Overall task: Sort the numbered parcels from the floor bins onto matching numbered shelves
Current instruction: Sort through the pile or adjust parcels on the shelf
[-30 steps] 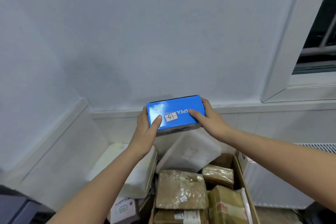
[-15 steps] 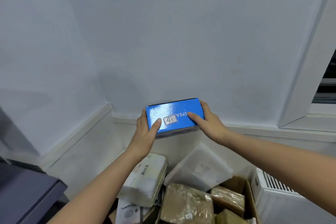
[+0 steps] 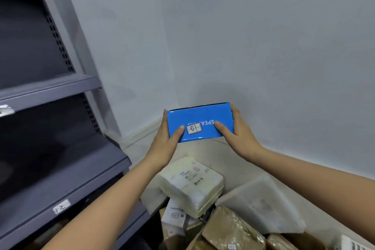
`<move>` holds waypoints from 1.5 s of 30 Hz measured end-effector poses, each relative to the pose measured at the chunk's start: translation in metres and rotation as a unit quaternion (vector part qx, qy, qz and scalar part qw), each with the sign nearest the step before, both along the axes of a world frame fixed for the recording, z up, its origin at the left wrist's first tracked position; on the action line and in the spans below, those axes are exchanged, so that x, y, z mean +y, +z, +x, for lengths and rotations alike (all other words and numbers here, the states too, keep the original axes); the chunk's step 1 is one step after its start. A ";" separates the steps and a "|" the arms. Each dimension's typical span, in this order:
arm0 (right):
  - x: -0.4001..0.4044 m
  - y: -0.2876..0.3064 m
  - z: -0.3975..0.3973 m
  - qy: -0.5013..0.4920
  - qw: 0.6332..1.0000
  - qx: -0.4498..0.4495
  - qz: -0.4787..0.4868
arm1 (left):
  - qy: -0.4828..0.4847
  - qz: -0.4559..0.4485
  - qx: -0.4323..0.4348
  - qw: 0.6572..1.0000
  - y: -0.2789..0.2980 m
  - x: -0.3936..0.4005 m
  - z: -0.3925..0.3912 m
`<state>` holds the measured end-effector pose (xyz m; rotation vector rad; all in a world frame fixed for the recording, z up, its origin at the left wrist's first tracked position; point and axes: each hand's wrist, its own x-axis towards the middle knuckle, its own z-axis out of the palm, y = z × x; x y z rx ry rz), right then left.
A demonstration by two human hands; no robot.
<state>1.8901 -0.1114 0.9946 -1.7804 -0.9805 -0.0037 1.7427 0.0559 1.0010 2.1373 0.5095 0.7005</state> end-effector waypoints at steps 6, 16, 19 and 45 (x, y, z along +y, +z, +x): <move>0.011 0.002 -0.034 0.078 0.997 -0.009 0.021 | 0.083 0.010 -0.004 0.997 0.005 -0.019 -0.056; 0.049 0.015 -0.113 0.213 0.976 -0.006 0.044 | 0.228 0.013 0.013 0.973 0.020 -0.043 -0.167; 0.067 0.022 -0.146 0.256 0.965 -0.002 0.059 | 0.272 0.016 0.012 0.962 0.029 -0.045 -0.206; 0.135 0.129 -0.330 0.255 0.955 -0.056 0.141 | 0.309 0.140 0.007 0.941 0.146 0.014 -0.393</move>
